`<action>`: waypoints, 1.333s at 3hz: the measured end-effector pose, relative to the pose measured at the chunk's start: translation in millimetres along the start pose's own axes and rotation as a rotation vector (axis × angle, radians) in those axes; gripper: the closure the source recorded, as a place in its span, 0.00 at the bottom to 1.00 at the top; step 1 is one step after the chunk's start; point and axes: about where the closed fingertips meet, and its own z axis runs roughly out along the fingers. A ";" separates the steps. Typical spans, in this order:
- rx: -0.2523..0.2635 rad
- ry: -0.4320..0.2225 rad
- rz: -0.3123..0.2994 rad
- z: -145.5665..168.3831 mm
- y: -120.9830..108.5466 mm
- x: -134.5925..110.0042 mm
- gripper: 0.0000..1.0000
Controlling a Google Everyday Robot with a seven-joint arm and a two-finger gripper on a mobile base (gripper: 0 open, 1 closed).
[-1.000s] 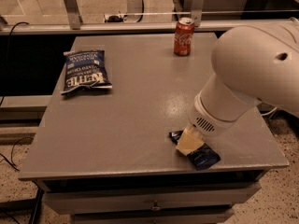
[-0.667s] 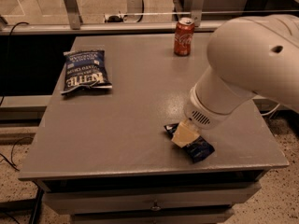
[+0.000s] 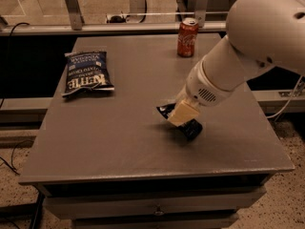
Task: Pick rxbar blueberry
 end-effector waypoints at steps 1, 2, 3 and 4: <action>-0.042 -0.129 -0.085 -9.3 -20.2 -20.1 1.00; -0.103 -0.268 -0.141 -23.7 -31.8 -26.9 1.00; -0.181 -0.386 -0.143 -40.1 -38.6 -22.5 1.00; -0.208 -0.417 -0.143 -44.3 -37.3 -26.5 1.00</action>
Offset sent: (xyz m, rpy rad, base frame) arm 0.0376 -0.0127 0.0607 0.4146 -0.1146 0.3045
